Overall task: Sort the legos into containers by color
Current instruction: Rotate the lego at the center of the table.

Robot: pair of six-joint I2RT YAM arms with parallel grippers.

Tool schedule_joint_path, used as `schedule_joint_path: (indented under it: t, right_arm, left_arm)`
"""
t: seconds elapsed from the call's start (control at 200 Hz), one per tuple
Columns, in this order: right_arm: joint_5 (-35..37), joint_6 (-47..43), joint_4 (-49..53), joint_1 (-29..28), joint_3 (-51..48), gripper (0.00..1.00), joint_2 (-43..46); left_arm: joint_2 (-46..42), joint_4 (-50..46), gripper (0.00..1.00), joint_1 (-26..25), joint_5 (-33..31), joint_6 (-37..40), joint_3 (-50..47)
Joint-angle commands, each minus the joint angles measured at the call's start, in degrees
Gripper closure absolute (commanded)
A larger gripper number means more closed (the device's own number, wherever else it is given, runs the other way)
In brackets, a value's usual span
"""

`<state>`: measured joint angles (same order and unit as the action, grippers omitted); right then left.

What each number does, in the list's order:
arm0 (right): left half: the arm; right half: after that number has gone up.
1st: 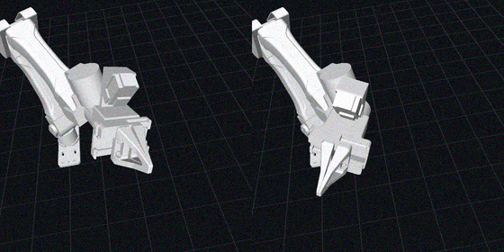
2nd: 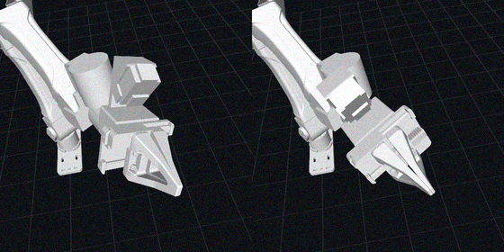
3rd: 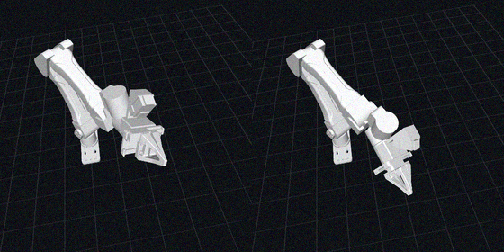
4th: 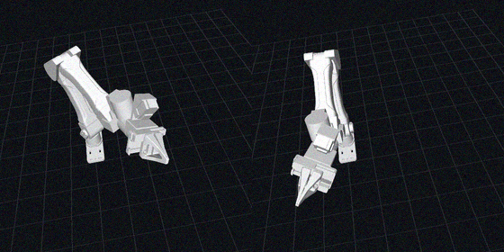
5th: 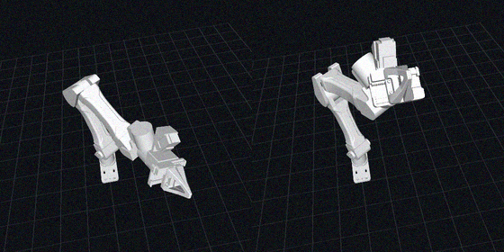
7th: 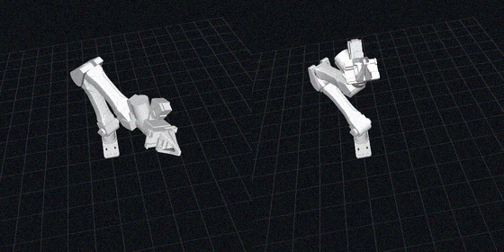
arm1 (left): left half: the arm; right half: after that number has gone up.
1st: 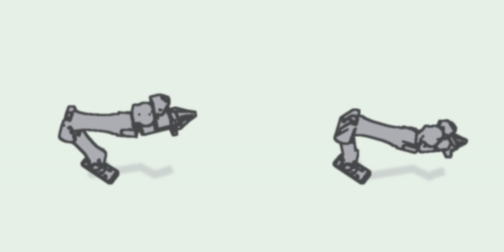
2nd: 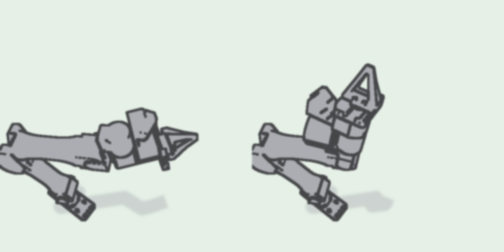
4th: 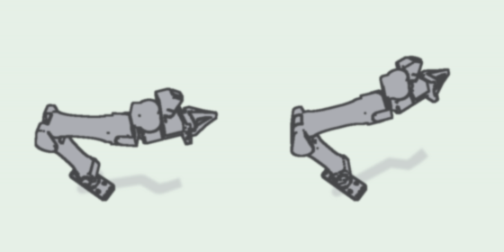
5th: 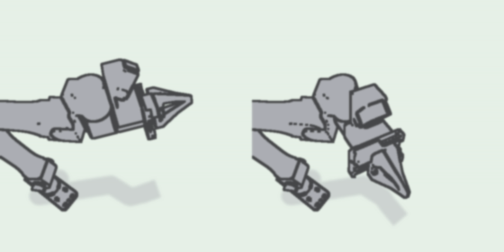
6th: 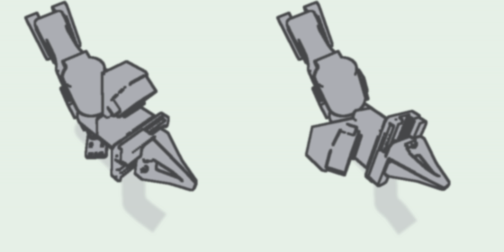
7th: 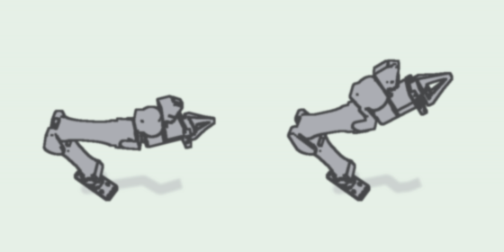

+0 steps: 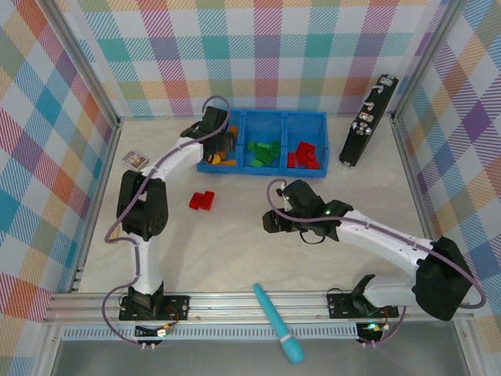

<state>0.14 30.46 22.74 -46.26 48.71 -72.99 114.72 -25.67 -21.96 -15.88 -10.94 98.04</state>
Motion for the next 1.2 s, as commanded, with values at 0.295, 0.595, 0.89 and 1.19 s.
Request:
schedule_joint_path:
  t: [0.295,0.595,0.89,1.19]
  right_arm:
    - [-0.38,0.54,-0.03,-1.53,14.64,0.32,-16.29]
    - [-1.71,4.1,3.64,-1.82,33.56,0.32,-32.26]
    - [-2.77,5.55,9.73,-1.82,51.84,0.31,-46.81]
    - [-4.07,7.91,9.58,-2.41,57.29,0.3,-54.0]
  left_arm:
    - [-30.17,-8.22,0.14,0.93,-3.52,7.83,-7.31]
    - [-46.37,-19.49,0.11,1.03,-7.5,12.95,-11.09]
    - [-54.23,-23.91,0.07,1.3,-11.23,15.82,-14.54]
    - [-55.94,-24.33,0.06,1.36,-10.88,15.78,-16.3]
